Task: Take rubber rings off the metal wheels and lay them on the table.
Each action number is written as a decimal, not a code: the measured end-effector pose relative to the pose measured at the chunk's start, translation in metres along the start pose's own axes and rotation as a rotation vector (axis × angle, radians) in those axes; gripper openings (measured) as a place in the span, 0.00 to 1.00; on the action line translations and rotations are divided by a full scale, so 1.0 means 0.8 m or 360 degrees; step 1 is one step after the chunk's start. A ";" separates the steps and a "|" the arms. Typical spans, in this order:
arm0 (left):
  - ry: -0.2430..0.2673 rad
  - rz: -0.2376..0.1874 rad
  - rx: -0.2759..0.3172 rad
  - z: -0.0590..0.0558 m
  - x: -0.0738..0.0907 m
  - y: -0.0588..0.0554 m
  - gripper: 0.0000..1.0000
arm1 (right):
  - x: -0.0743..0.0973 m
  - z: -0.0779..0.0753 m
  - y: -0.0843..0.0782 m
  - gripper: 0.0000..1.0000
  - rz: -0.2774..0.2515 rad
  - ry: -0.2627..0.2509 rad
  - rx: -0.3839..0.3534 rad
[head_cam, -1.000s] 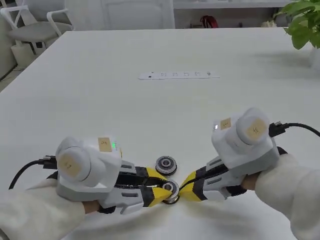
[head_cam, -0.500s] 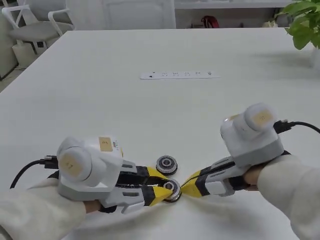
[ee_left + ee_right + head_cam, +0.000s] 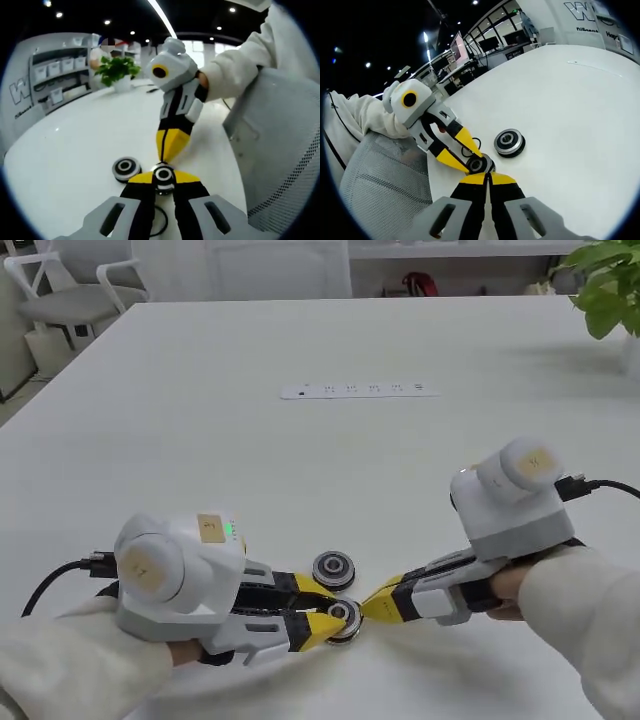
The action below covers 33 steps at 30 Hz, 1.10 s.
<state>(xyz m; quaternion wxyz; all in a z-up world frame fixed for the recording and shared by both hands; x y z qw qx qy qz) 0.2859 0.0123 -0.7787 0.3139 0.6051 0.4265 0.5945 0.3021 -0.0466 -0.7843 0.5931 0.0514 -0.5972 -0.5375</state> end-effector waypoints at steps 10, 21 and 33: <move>-0.0002 0.0000 0.0004 0.001 0.000 0.000 0.13 | 0.000 0.004 0.003 0.00 0.0009 -0.0007 0.0012; 0.0000 0.0001 -0.0001 0.001 0.000 -0.001 0.13 | 0.001 0.013 0.005 0.00 0.0010 -0.0009 0.0032; -0.0002 -0.0002 0.0001 0.001 0.000 -0.001 0.13 | 0.002 0.017 0.007 0.00 0.0007 0.0000 0.0038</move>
Point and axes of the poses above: the centre of the closed fingertips' face, and the gripper's own axes: x roughly backward along the fingers, z roughly to its left, y roughly out of its top, the point moved 3 cm from there along x, roughly backward along the fingers, and after that the axes turned 15 degrees about -y, right-handed, at the moved point
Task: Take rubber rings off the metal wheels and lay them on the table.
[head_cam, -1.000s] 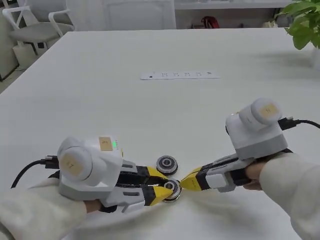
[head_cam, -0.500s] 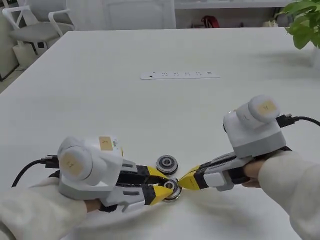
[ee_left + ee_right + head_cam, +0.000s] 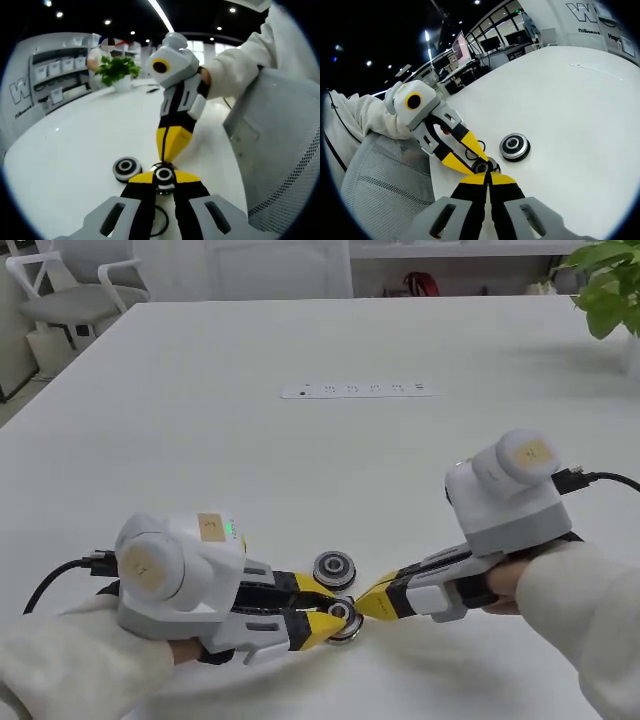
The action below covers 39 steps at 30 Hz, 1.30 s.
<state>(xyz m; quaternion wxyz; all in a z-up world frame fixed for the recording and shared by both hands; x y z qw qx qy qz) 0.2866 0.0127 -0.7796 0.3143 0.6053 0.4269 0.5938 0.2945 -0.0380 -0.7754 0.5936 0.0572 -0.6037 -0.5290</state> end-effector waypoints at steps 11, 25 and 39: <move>0.0000 -0.0003 0.0000 0.000 0.000 0.000 0.13 | 0.000 0.001 0.001 0.00 -0.0004 0.0009 -0.0003; 0.0001 -0.0005 0.0000 0.000 0.000 0.000 0.13 | 0.000 0.003 0.003 0.00 -0.0010 0.0022 0.0003; 0.0008 -0.0008 0.0005 0.001 0.000 0.000 0.13 | 0.001 0.005 0.006 0.00 -0.0032 0.0048 -0.0027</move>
Point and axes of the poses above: the centre of the closed fingertips' face, and the gripper's own axes: x roughly backward along the fingers, z roughly to its left, y roughly out of its top, the point moved 3 cm from there along x, roughly backward along the fingers, and after that the axes turned 15 degrees about -y, right-handed, at the moved point
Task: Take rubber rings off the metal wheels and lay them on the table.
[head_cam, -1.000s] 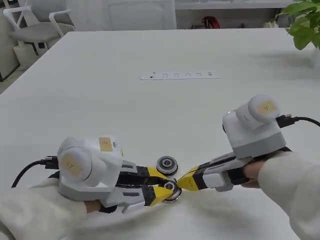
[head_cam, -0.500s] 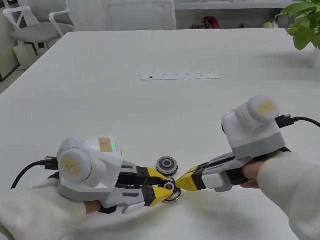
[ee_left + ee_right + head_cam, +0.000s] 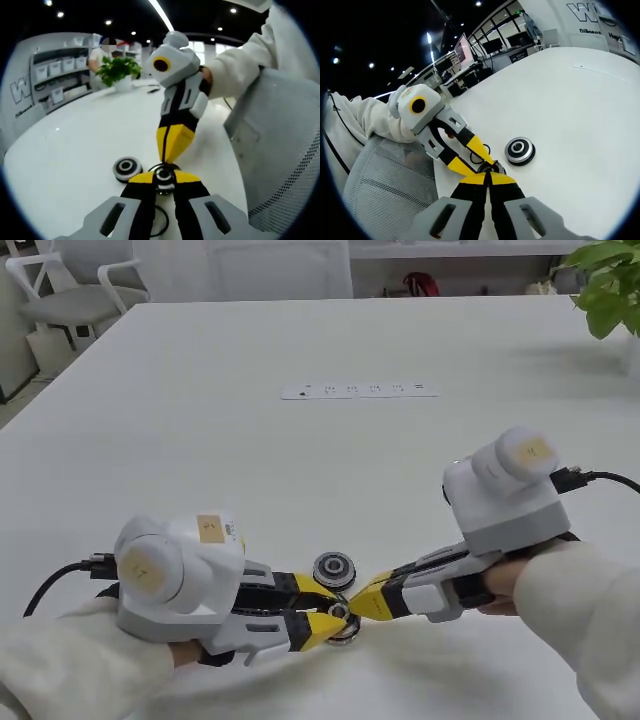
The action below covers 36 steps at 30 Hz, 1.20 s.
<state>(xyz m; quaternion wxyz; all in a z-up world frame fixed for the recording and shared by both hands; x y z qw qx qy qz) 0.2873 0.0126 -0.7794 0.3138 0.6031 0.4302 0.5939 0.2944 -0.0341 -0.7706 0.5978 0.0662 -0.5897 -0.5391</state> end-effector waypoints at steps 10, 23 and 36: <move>0.0007 -0.0014 0.0017 0.000 0.000 0.000 0.13 | 0.002 -0.004 0.004 0.00 -0.0032 -0.0013 -0.0061; 0.0007 -0.0012 0.0055 0.000 -0.001 0.001 0.14 | 0.001 -0.005 0.001 0.00 -0.0014 -0.0022 -0.0066; -0.0019 0.0067 0.0004 -0.006 0.001 0.003 0.18 | 0.002 -0.003 0.003 0.00 -0.0018 -0.0022 -0.0067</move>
Point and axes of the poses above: the centre of the closed fingertips' face, and the gripper's own axes: x roughly backward along the fingers, z roughly to its left, y roughly out of its top, the point moved 3 cm from there along x, roughly backward along the fingers, and after that the axes turned 15 degrees about -y, right-handed, at the moved point
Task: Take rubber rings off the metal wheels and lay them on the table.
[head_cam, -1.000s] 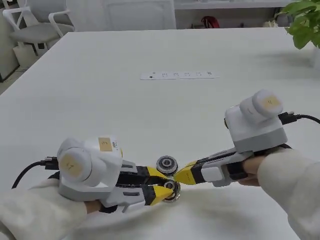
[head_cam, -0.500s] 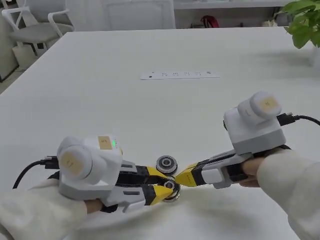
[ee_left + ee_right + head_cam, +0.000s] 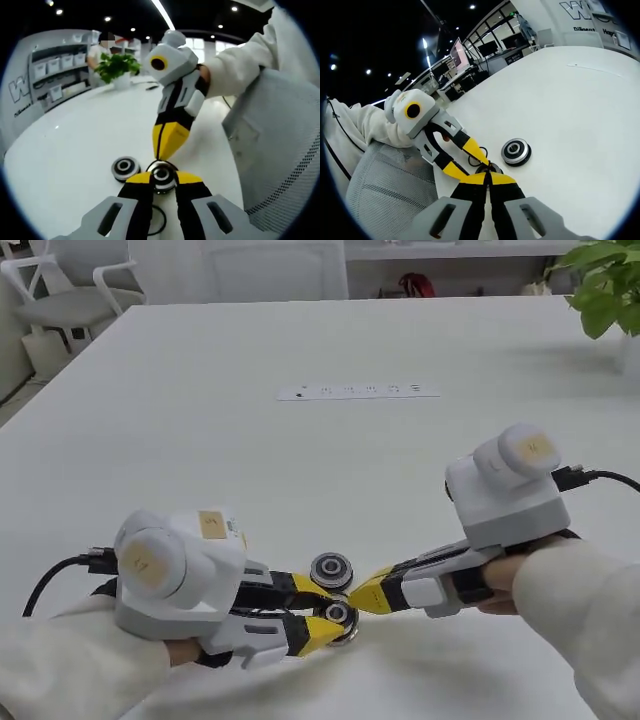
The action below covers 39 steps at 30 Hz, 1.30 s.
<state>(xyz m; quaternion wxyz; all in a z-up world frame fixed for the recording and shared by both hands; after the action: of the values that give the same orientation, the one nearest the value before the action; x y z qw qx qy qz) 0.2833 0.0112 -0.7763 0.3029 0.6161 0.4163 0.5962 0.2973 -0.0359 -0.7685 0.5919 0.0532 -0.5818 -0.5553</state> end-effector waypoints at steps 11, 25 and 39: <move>0.0024 -0.0033 -0.0025 0.000 0.016 0.017 0.28 | 0.004 0.001 0.003 0.00 -0.0009 0.0004 -0.0009; 0.0078 -0.0041 -0.0089 0.000 0.047 0.039 0.47 | 0.011 0.011 0.020 0.00 -0.0086 0.0027 -0.0015; 0.0156 -0.0048 -0.0061 -0.005 0.083 0.034 0.56 | 0.026 0.020 0.047 0.00 -0.0213 0.0047 -0.0050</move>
<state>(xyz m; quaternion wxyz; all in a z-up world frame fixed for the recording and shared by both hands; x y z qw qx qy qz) 0.2797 0.0555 -0.7201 0.3028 0.5738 0.4283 0.6290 0.3016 -0.0273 -0.7241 0.5628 0.0909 -0.5593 -0.6017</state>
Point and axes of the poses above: the centre of the closed fingertips' face, and the gripper's own axes: x roughly backward along the fingers, z roughly to its left, y roughly out of its top, the point moved 3 cm from there along x, roughly backward along the fingers, and after that the axes turned 15 degrees about -y, right-handed, at the moved point
